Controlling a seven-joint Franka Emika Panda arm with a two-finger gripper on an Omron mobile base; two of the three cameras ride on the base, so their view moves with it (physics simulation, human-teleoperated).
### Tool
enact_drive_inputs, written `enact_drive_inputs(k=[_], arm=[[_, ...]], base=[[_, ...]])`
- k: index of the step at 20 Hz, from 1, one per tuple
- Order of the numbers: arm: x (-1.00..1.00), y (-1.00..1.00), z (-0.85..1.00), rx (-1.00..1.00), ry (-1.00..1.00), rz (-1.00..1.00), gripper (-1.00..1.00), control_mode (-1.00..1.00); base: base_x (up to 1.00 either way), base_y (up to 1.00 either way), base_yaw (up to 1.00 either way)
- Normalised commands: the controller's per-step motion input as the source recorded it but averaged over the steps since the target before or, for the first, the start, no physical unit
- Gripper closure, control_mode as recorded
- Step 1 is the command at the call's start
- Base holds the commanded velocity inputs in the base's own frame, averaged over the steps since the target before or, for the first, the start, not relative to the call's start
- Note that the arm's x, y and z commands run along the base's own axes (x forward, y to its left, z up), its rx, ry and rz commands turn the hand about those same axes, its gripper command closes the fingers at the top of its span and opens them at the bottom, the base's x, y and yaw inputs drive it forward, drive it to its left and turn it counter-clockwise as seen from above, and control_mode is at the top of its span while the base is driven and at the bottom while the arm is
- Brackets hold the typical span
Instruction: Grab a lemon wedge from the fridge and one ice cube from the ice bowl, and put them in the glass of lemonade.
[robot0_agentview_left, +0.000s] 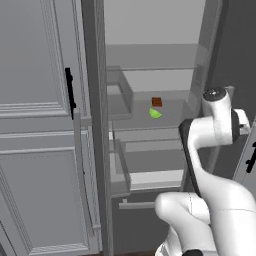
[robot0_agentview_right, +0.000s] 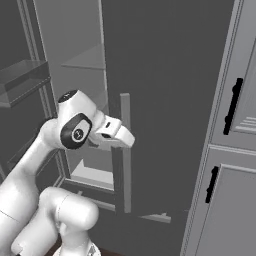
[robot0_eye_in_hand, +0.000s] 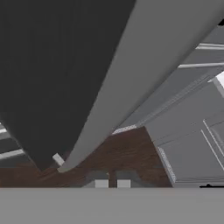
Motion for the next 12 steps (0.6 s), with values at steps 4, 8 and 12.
enact_drive_inputs(k=[4, 8, 12], arm=[[-1.00, -0.44, 0.00, 0.09, 0.50, -0.25, 1.00, -1.00], [-1.00, -0.56, 0.00, 0.10, 0.49, -0.24, 1.00, -1.00], [-1.00, 0.08, 0.01, 0.03, 0.19, -0.12, 1.00, -1.00]], base=[[0.00, 0.00, 0.00], [0.00, 0.00, 0.00], [0.00, 0.00, 0.00]])
